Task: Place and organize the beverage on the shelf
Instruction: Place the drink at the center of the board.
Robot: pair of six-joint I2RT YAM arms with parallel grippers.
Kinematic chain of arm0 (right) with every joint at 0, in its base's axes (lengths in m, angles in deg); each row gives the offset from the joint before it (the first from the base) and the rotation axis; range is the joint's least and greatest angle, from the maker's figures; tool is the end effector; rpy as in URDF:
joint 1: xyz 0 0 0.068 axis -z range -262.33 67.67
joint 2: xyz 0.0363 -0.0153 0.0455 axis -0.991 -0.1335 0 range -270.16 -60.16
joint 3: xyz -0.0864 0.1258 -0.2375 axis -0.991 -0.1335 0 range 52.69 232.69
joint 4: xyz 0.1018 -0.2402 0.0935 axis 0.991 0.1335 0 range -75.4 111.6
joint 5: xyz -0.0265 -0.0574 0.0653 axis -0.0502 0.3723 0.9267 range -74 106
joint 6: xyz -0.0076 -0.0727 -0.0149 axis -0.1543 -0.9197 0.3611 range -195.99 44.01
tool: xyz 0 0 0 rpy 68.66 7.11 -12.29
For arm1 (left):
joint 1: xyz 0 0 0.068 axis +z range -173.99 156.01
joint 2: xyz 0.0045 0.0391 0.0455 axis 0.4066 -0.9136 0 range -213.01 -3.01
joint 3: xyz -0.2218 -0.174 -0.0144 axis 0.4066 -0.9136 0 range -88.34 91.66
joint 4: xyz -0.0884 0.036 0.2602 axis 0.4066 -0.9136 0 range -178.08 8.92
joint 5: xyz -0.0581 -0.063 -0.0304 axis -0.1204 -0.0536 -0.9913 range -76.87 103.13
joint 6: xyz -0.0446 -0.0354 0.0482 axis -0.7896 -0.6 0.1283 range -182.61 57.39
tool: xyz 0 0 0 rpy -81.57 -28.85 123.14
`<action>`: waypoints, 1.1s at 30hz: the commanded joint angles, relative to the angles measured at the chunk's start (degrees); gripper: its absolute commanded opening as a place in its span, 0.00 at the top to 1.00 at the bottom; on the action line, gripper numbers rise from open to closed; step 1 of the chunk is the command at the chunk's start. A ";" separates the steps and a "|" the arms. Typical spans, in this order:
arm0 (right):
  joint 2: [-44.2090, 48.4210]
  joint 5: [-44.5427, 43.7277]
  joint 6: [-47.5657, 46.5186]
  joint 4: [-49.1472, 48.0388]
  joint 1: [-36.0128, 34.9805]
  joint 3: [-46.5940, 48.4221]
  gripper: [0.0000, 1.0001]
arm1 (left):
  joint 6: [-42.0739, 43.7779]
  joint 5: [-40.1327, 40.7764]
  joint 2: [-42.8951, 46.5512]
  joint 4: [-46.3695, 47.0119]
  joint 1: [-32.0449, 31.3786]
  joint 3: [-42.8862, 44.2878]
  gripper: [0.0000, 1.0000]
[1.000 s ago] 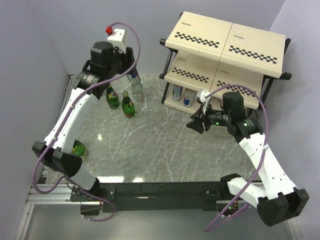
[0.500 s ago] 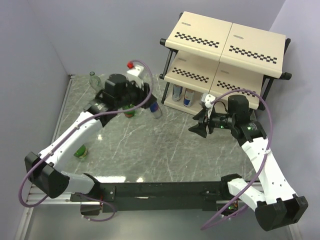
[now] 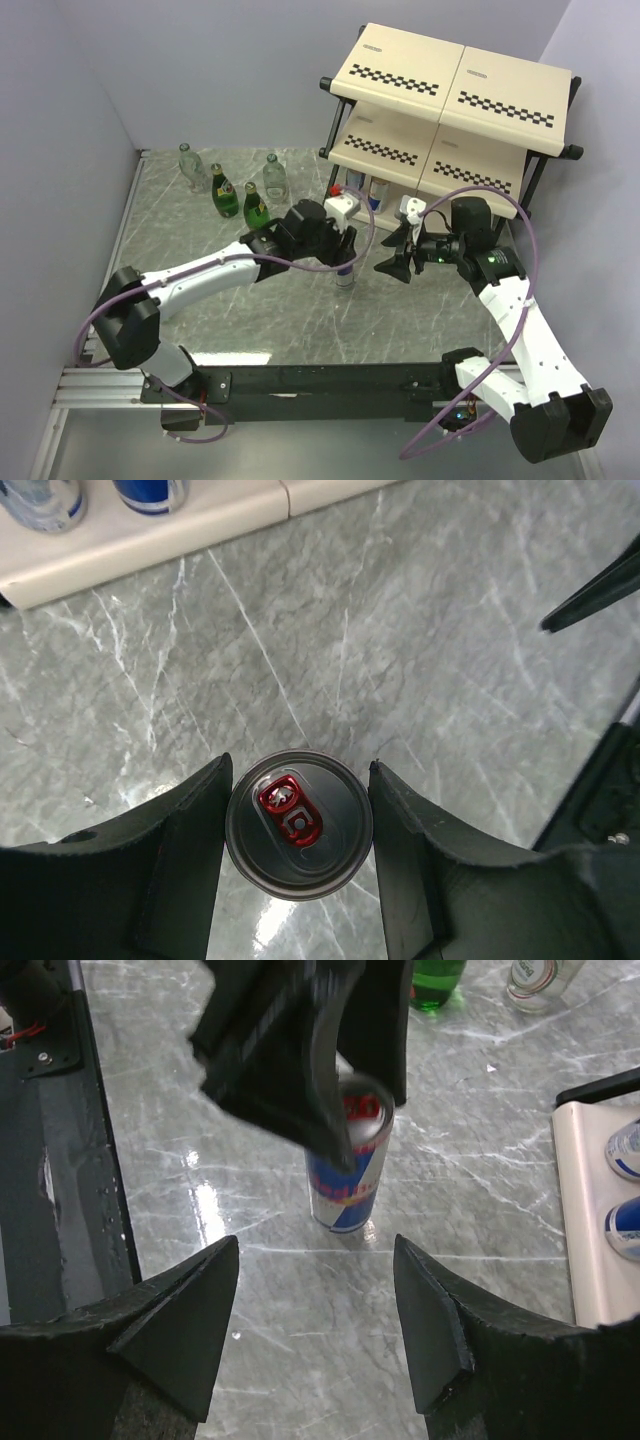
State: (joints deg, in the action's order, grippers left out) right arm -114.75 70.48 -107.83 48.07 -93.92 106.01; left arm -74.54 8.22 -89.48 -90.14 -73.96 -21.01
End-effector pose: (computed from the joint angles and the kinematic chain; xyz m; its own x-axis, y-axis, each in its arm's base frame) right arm 0.2003 0.0932 0.3279 -0.0672 -0.3267 -0.9428 -0.9503 0.3090 -0.0394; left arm 0.2469 -0.3022 0.2931 -0.4651 0.2336 -0.8539 0.7311 0.6452 -0.2217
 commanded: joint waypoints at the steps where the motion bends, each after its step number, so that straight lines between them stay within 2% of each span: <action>1: -0.43 -0.42 -0.24 -1.75 0.35 1.17 0.30 | 1.90 4.73 -0.62 10.54 -1.61 -1.23 1.00; 6: -0.43 -1.04 0.28 -2.10 0.78 1.09 0.30 | 3.39 8.67 -2.82 16.08 -4.25 -3.61 1.00; 13: -1.40 -1.22 0.19 -1.48 1.22 1.61 0.30 | 4.19 9.48 -5.72 16.44 -5.40 -3.08 1.00; 17: -1.75 -1.04 -0.07 -0.96 1.49 1.87 0.30 | 3.75 10.09 -6.60 16.88 -5.75 -3.52 0.94; 19: -1.92 -1.04 -0.16 -0.69 1.57 1.96 0.30 | 3.40 10.27 -6.77 16.62 -5.83 -3.61 0.86; 20: -2.10 -1.04 -0.24 -0.60 1.58 2.14 0.30 | 2.79 10.53 -6.77 16.44 -5.83 -3.61 0.75; 22: -2.45 -1.13 -0.59 -0.25 1.58 2.31 0.30 | 2.43 10.88 -6.69 16.62 -5.84 -4.05 0.63; 23: -2.54 -1.13 -0.86 -0.08 1.66 2.31 0.30 | 1.91 11.32 -6.25 17.14 -5.83 -4.40 0.42; 26: -3.15 -1.39 -1.30 0.54 1.84 2.58 0.30 | 1.64 10.97 -4.41 18.28 -5.92 -5.80 0.31; 32: -4.21 -1.13 -1.83 1.42 1.75 2.75 0.30 | 1.73 9.74 -1.06 19.52 -5.83 -7.13 0.01; 33: -4.30 -1.22 -1.91 1.33 1.84 2.75 0.30 | 1.81 10.09 -0.63 19.52 -5.83 -7.13 0.00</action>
State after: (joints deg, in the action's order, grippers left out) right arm -118.86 69.02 -108.66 49.19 -92.54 106.05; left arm -72.70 18.47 -93.77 -74.64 -79.52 -28.18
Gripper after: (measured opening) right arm 0.699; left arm 0.982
